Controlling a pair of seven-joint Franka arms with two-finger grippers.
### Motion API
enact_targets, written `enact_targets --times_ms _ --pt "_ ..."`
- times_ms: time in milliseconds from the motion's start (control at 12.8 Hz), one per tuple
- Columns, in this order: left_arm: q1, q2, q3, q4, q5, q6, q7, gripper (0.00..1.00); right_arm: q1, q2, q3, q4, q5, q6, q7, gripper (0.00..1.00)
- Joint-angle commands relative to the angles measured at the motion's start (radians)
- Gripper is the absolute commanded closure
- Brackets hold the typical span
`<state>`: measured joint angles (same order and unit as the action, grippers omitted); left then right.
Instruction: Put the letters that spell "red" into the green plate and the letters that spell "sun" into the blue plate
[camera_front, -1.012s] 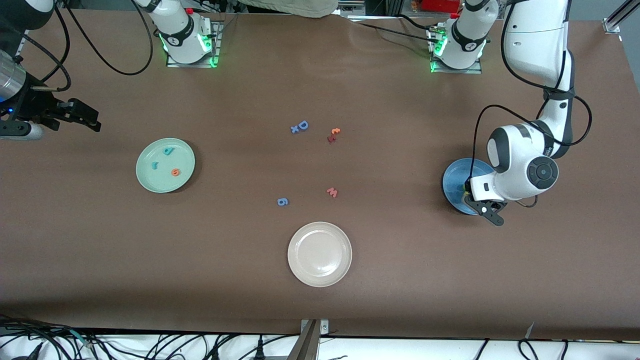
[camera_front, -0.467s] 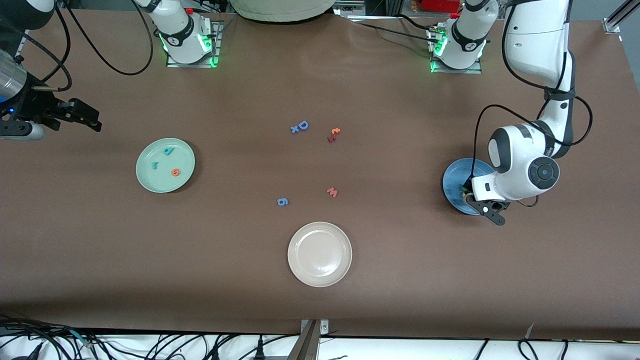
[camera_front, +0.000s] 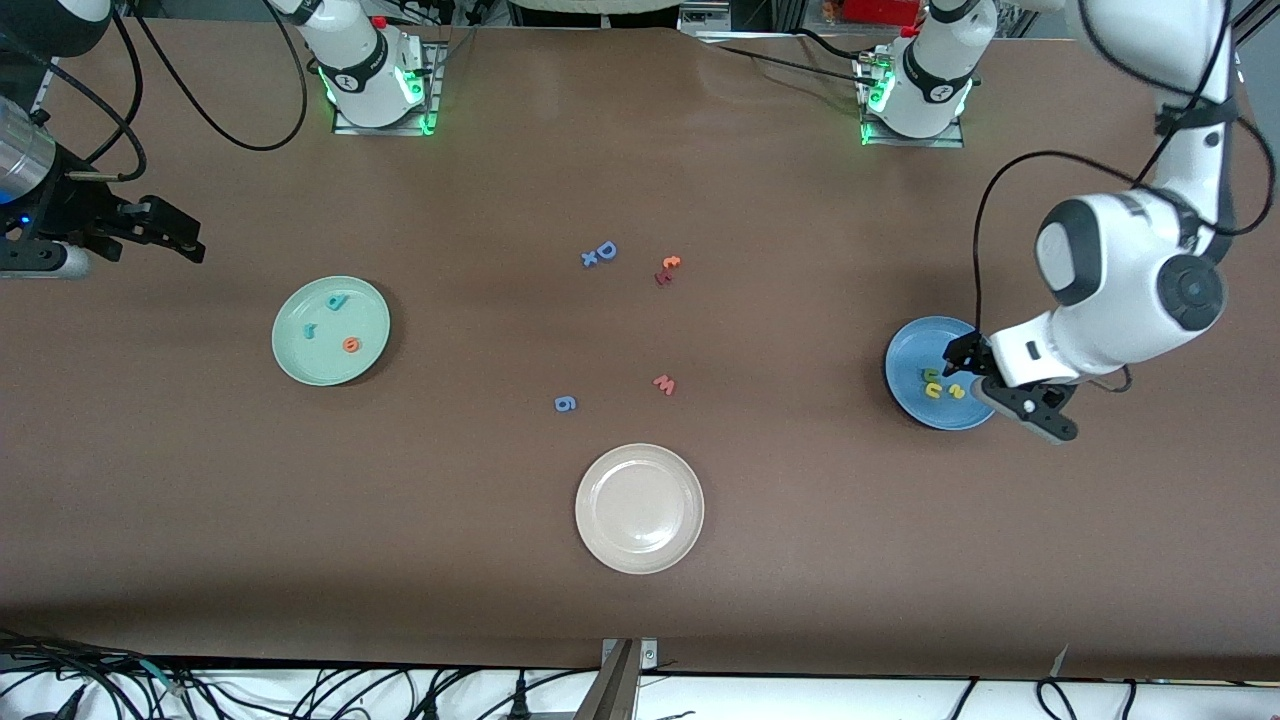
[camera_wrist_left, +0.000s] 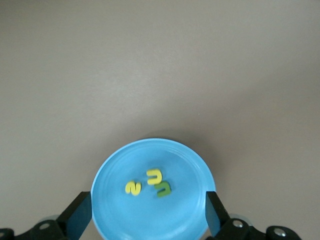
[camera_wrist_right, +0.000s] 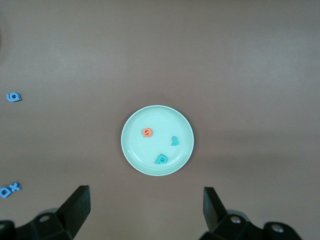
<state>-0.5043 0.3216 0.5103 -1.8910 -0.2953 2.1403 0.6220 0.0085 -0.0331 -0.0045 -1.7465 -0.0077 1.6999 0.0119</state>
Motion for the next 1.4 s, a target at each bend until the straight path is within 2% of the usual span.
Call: enact_targets --times_ms 0,311,545,856,1323 --pt "0.044 -0.102 -0.065 -0.023 0.086 -0.052 -0.198 0.0 0.001 0.004 0.0 0.019 0.015 -0.017 -0.013 0.0" --pt "0.266 -0.217 -0.358 -0.016 0.232 -0.135 -0.465 0.0 0.001 0.004 0.0 0.019 0.014 -0.017 -0.015 0.0" --pt "0.367 -0.269 -0.479 0.036 0.291 -0.206 -0.481 0.0 0.001 0.004 0.0 0.019 0.015 -0.02 -0.013 0.0" --pt "0.394 -0.285 -0.489 0.105 0.289 -0.22 -0.482 0.0 0.001 0.004 0.0 0.019 0.011 -0.032 -0.013 0.0" --pt "0.38 -0.282 -0.493 0.11 0.289 -0.25 -0.573 0.0 0.001 0.004 0.0 0.019 0.011 -0.034 -0.015 0.0"
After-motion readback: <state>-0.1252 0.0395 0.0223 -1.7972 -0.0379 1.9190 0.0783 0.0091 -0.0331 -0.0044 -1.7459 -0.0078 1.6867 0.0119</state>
